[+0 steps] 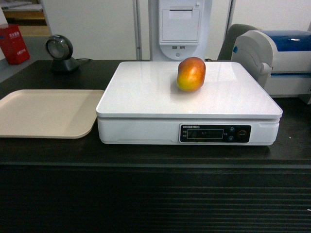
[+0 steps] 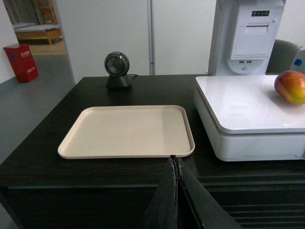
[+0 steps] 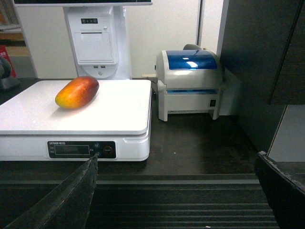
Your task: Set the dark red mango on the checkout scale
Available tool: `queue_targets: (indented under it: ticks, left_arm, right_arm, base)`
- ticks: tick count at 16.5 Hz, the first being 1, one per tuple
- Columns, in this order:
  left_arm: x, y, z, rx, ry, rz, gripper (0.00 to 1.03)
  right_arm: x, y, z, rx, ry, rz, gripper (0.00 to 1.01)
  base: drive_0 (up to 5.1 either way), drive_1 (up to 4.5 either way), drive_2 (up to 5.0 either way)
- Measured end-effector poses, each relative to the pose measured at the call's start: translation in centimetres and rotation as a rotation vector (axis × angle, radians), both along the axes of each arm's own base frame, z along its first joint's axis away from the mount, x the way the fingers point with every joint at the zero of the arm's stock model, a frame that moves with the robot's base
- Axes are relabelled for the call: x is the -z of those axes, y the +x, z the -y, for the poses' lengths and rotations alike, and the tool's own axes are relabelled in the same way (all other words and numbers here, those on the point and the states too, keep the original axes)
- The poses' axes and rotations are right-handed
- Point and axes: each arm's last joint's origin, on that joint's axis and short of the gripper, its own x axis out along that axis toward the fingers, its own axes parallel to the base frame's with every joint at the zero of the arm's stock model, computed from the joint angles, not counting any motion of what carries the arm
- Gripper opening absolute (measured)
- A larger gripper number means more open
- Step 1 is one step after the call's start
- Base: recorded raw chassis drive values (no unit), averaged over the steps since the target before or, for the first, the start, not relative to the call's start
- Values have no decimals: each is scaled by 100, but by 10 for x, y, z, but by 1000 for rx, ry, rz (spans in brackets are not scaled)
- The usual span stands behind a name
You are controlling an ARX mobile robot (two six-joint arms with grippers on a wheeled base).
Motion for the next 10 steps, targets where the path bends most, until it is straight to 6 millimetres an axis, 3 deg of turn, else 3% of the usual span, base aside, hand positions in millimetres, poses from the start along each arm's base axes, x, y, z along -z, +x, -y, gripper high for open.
queue_targets:
  ticks: [3, 4, 10]
  left_arm:
    - [6, -9, 0, 0, 0, -45, 2]
    - [1, -12, 0, 0, 0, 12, 2]
    - [3, -12, 0, -1, -1, -5, 2]
  right_arm:
    - [0, 0, 0, 0, 0, 0, 98]
    - [0, 0, 0, 0, 0, 0, 98]
    - [0, 0, 0, 0, 0, 0, 98]
  base:
    - [0, 0, 0]
    - [0, 0, 0]
    - [0, 0, 0]
